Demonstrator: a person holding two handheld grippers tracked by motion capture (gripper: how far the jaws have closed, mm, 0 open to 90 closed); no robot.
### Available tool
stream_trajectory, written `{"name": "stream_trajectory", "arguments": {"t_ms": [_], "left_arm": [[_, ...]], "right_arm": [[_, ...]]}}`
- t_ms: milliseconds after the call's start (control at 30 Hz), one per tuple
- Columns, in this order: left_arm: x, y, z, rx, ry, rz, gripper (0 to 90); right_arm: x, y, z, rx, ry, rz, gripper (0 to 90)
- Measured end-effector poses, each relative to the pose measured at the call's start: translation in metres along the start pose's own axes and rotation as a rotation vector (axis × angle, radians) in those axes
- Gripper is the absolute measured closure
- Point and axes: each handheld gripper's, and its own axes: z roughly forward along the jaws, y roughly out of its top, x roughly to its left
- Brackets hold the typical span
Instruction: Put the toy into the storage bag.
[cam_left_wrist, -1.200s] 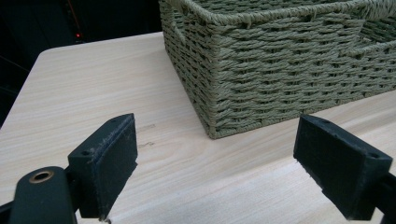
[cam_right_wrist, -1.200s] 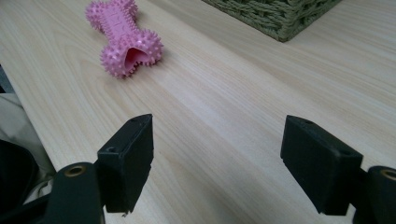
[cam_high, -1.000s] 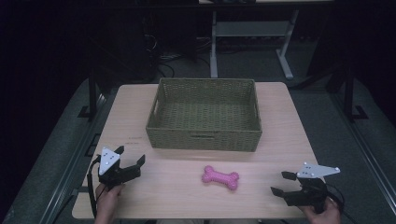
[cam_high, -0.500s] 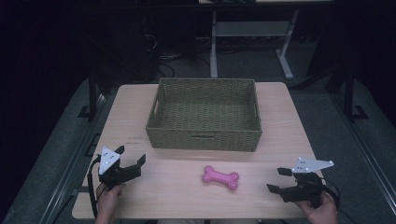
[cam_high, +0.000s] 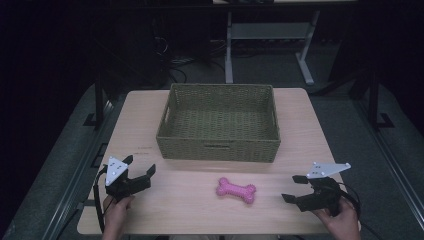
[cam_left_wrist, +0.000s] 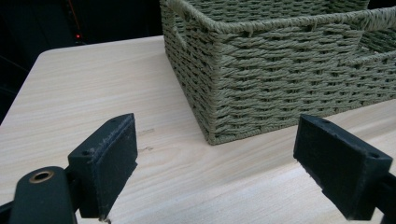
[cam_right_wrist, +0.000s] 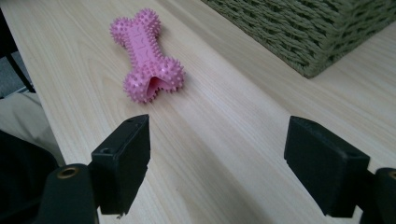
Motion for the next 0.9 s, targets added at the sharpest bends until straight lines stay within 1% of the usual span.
{"name": "stream_trajectory", "arguments": {"t_ms": [33, 133, 200, 267, 300, 333, 467, 567, 600, 900], "left_arm": [[0.000, 0.000, 0.000, 0.000, 0.001, 0.000, 13.0], [0.000, 0.000, -0.001, -0.007, -0.003, -0.008, 13.0], [0.000, 0.000, -0.001, -0.007, -0.005, -0.005, 13.0], [-0.002, 0.000, 0.000, 0.000, -0.005, 0.013, 13.0], [-0.003, 0.000, 0.001, -0.001, 0.000, 0.018, 13.0], [-0.003, 0.000, 0.001, 0.001, -0.002, 0.020, 13.0], [-0.004, 0.000, 0.001, -0.003, -0.008, 0.021, 13.0], [-0.004, 0.000, 0.000, -0.001, -0.004, 0.021, 13.0], [-0.003, 0.000, 0.000, -0.002, -0.005, 0.020, 13.0], [-0.002, 0.000, 0.001, 0.000, -0.003, 0.017, 13.0]], "right_arm": [[0.001, 0.005, 0.001, 0.012, 0.001, -0.013, 22.1], [0.002, 0.009, 0.002, 0.017, 0.003, -0.024, 22.0], [0.004, 0.013, 0.003, 0.028, 0.009, -0.030, 22.0], [0.005, 0.015, 0.005, 0.043, 0.014, -0.044, 22.0], [0.006, 0.016, 0.005, 0.051, 0.017, -0.042, 22.0], [0.008, 0.018, 0.006, 0.054, 0.019, -0.052, 22.0], [0.013, 0.025, 0.007, 0.070, 0.026, -0.069, 22.0], [0.014, 0.027, 0.009, 0.077, 0.028, -0.075, 22.0], [0.015, 0.031, 0.011, 0.089, 0.033, -0.079, 22.0], [0.018, 0.043, 0.014, 0.108, 0.046, -0.108, 22.0]]}}
